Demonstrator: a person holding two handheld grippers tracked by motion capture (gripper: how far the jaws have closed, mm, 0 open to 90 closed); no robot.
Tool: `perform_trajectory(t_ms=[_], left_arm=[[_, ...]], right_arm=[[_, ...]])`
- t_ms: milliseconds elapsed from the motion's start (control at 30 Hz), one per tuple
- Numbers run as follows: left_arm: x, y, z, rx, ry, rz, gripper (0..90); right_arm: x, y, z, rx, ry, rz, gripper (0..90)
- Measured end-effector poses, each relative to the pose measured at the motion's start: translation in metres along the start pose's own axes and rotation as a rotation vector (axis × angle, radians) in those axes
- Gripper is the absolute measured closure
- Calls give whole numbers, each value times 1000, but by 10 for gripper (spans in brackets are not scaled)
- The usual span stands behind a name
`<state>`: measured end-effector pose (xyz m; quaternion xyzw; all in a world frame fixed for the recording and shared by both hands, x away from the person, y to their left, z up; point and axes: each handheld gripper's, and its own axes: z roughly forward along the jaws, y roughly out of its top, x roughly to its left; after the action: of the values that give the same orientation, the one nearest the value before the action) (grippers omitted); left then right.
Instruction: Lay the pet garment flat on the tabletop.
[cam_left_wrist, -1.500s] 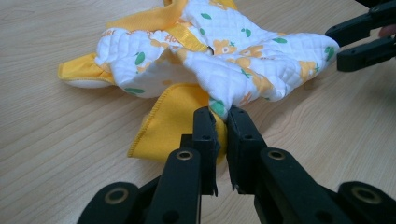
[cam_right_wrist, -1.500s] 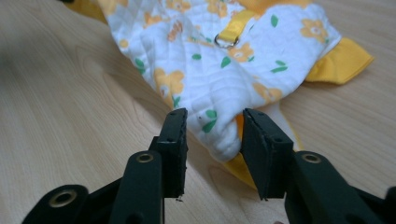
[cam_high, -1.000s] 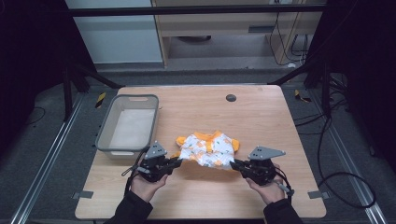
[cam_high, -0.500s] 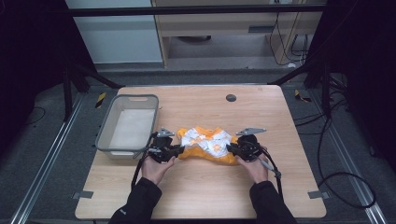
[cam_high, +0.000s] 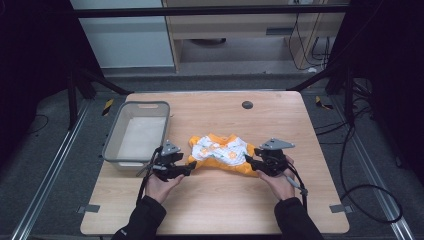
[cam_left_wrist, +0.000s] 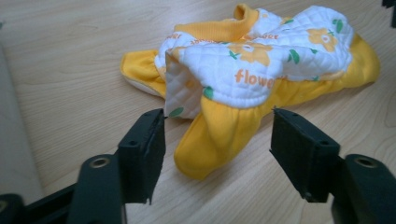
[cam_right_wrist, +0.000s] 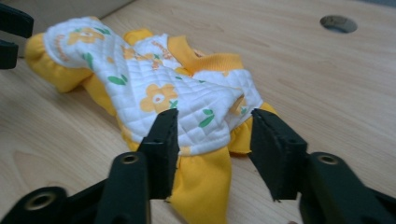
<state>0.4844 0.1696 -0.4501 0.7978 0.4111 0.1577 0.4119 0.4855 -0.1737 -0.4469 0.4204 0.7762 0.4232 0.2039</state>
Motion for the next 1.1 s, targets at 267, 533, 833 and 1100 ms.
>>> perform_trajectory(t_ms=[267, 533, 833, 1100], left_arm=[[2, -25, -7, 50, 54, 50, 300], [-2, -35, 10, 93, 89, 106, 311], [-4, -33, 11, 35, 108, 148, 454], [-2, -34, 22, 53, 81, 110, 461]], right_arm=[[-3, -31, -32, -12, -7, -36, 428], [-1, -56, -20, 88, 12, -65, 470], [-2, -54, -3, 110, 23, -53, 466], [-6, -49, 14, 103, 19, -21, 506]])
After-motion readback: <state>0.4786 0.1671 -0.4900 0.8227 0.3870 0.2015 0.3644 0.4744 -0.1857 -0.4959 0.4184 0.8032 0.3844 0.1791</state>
